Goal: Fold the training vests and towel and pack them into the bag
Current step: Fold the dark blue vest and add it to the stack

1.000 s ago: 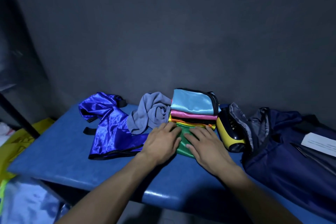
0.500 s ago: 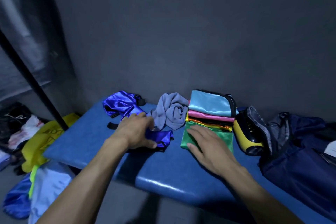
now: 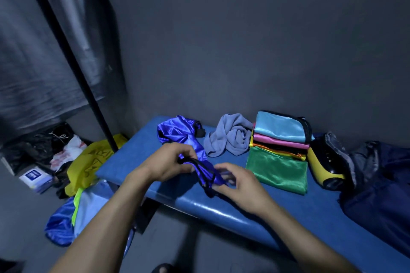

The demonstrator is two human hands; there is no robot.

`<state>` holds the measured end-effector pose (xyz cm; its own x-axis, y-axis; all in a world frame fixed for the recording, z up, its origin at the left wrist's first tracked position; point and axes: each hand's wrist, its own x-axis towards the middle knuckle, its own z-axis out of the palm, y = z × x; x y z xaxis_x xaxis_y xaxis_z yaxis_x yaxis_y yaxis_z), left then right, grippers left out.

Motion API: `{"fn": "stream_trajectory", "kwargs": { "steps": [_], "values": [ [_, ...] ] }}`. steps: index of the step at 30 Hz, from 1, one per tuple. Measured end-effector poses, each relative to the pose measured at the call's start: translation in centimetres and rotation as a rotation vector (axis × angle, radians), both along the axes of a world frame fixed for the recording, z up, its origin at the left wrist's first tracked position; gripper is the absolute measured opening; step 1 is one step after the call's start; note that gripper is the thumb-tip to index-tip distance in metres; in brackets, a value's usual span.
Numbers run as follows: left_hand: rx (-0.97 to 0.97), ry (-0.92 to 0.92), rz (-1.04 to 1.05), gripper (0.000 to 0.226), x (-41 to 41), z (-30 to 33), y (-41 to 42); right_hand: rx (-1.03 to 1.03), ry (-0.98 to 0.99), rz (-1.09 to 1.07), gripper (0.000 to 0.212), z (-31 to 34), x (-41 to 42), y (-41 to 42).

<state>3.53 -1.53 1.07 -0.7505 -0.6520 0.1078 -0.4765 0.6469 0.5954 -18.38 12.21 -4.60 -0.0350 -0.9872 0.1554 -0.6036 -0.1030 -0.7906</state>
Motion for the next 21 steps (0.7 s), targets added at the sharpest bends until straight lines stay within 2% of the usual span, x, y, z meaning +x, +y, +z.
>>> {"fn": "stream_trajectory", "kwargs": {
  "steps": [2, 5, 9, 12, 16, 19, 21],
  "values": [
    [0.075, 0.142, -0.007, 0.020, 0.3, 1.0, 0.7, -0.005, -0.211, -0.068, 0.007, 1.2, 0.6, 0.2],
    [0.164, 0.213, -0.067, 0.024, 1.1, 2.4, 1.3, -0.069, -0.365, -0.146, 0.024, 4.2, 0.8, 0.7],
    [0.237, 0.168, -0.187, 0.039, 1.9, 4.7, 3.1, -0.137, -0.603, -0.191, 0.018, 9.9, 1.0, 0.9],
    [0.262, 0.162, -0.205, 0.049, 2.2, 6.5, 4.8, -0.167, -0.523, -0.086, 0.017, 14.3, 1.8, 1.3],
    [0.136, 0.373, -0.133, 0.053, 0.9, 10.4, 8.0, -0.194, -0.353, 0.065, 0.012, 19.4, 3.0, 2.2],
    [0.071, 0.531, -0.113, 0.034, -0.5, 13.6, 9.3, -0.241, -0.270, 0.123, 0.007, 22.8, 3.4, 3.0],
    [-0.019, 0.568, -0.070, 0.019, -0.9, 15.8, 9.5, -0.282, -0.252, 0.103, 0.005, 24.8, 3.4, 3.8]
  ]
}}
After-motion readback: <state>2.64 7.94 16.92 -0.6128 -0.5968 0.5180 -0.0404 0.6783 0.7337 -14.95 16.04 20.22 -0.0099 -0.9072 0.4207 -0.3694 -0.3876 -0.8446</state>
